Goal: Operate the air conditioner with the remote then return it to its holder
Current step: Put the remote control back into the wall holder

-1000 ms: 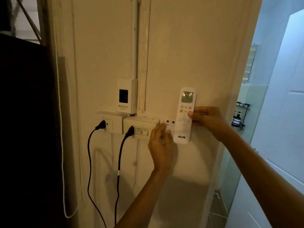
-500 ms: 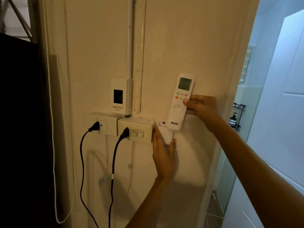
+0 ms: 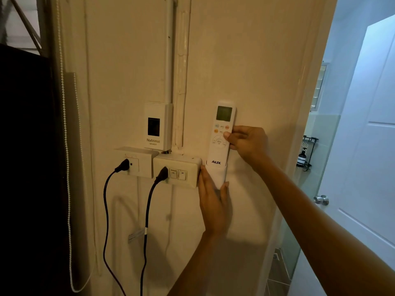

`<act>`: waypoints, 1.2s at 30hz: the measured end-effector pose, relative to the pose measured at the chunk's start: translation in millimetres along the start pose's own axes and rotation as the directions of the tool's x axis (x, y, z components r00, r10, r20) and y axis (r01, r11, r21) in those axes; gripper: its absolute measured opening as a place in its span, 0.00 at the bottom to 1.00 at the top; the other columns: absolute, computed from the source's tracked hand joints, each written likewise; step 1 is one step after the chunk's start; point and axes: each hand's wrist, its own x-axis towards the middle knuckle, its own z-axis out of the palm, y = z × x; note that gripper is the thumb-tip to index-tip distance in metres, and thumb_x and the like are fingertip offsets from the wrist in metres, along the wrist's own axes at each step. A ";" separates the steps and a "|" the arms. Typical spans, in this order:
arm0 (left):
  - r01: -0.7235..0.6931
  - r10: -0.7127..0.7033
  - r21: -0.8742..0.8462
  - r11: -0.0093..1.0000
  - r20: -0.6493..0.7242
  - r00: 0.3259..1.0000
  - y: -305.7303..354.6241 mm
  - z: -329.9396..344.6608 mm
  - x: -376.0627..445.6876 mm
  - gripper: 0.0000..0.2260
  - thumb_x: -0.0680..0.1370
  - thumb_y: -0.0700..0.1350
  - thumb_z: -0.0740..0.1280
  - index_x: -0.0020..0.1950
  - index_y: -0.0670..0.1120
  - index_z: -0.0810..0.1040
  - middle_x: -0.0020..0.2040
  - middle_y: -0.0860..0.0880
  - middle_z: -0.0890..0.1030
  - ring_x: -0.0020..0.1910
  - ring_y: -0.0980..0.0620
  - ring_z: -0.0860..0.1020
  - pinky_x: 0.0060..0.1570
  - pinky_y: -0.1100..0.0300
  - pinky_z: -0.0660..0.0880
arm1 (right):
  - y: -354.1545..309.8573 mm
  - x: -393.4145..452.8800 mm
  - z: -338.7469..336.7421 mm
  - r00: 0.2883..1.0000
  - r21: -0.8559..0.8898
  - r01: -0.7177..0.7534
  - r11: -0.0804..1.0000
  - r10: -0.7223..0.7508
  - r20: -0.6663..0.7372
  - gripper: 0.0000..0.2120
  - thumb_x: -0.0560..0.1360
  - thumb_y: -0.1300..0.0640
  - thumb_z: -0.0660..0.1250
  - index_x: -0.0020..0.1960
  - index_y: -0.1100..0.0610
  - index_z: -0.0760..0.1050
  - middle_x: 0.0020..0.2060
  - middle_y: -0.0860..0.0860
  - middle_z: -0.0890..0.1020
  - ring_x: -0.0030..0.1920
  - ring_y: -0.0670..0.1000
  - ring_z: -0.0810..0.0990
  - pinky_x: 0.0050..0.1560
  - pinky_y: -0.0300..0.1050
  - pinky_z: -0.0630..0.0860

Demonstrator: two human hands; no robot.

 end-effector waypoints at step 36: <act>0.046 -0.044 -0.080 0.996 0.019 0.999 3.9 -4.1 0.2 0.33 0.76 0.46 0.66 0.75 0.47 0.50 0.76 0.46 0.58 0.75 0.48 0.57 0.69 0.57 0.61 | 23.6 -23.0 6.9 0.999 -0.172 -0.010 0.985 0.004 -0.035 0.13 0.69 0.53 0.73 0.48 0.61 0.80 0.49 0.56 0.85 0.46 0.52 0.84 0.39 0.36 0.76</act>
